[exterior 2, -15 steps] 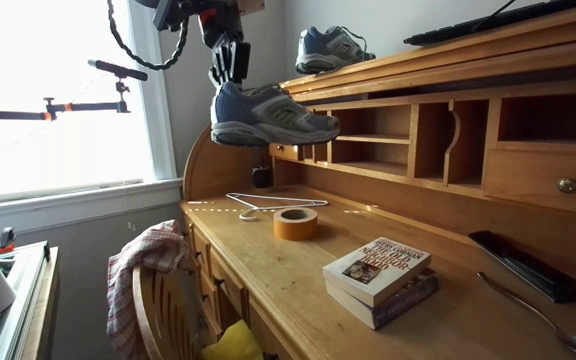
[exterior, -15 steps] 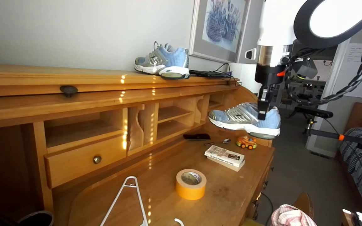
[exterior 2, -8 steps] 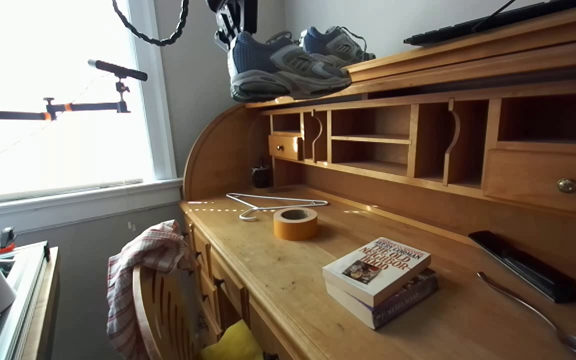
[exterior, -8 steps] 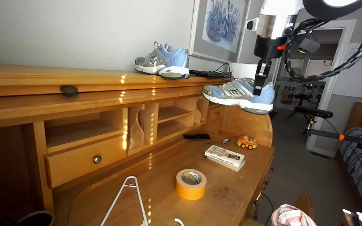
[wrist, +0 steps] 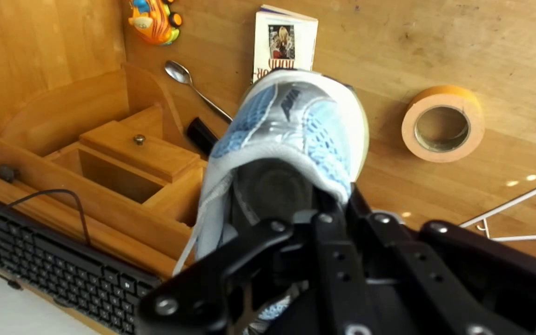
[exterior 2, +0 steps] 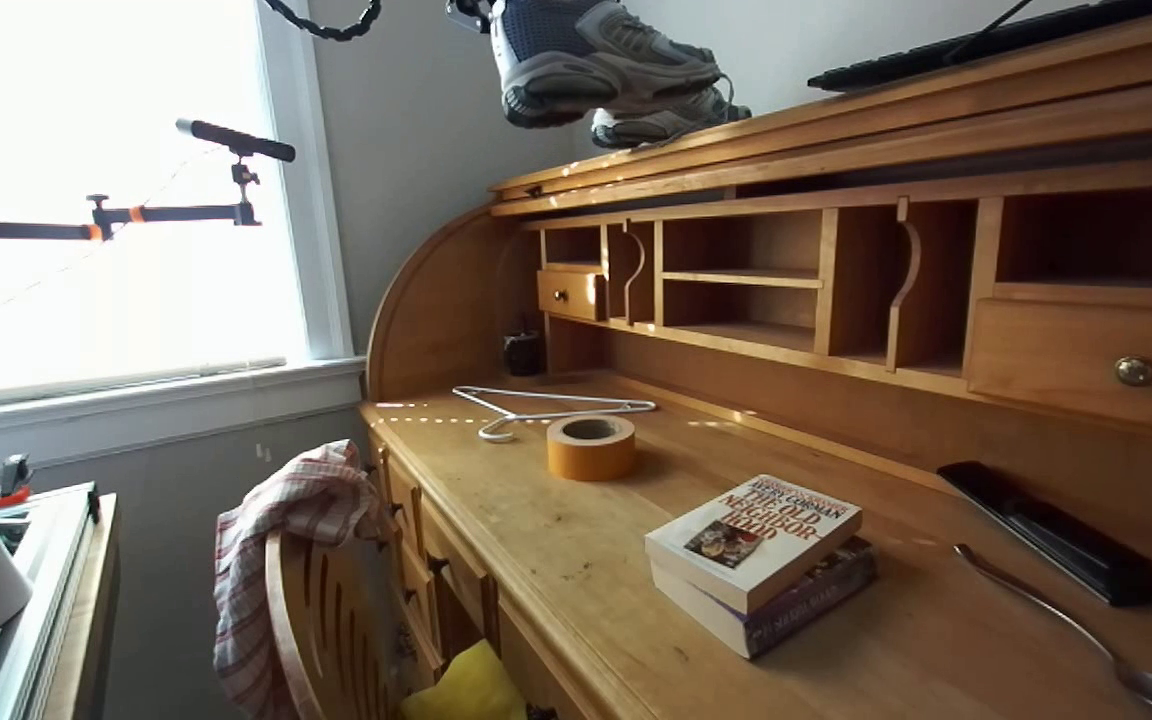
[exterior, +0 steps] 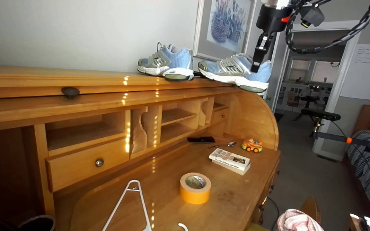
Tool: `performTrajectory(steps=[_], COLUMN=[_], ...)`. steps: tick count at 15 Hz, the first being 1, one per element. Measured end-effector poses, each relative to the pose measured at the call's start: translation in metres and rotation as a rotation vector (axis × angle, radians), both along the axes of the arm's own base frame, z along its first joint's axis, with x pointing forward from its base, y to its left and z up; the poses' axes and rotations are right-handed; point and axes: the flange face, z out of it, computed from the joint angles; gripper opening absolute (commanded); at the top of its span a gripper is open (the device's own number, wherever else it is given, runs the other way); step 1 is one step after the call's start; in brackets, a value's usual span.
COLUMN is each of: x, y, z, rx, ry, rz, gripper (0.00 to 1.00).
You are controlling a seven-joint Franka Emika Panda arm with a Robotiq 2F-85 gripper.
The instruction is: Move the right sneaker closer to the left one
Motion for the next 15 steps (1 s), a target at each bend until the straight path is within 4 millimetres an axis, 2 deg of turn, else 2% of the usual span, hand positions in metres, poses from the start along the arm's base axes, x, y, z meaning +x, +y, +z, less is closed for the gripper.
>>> performTrajectory(steps=[3,4,5,14,15], x=[0.005,0.007,0.008,0.01,0.01], y=[-0.002,-0.003,-0.004,-0.004,-0.004], z=[0.021,0.026,0.028,0.024,0.024], rx=[-0.004,-0.004,-0.004,-0.003,-0.003], ry=[-0.033,-0.042,-0.046,-0.035,-0.035], rz=[0.012,0.015,0.014,0.015,0.015], gripper=[0.02,0.09,0.09,0.09,0.02])
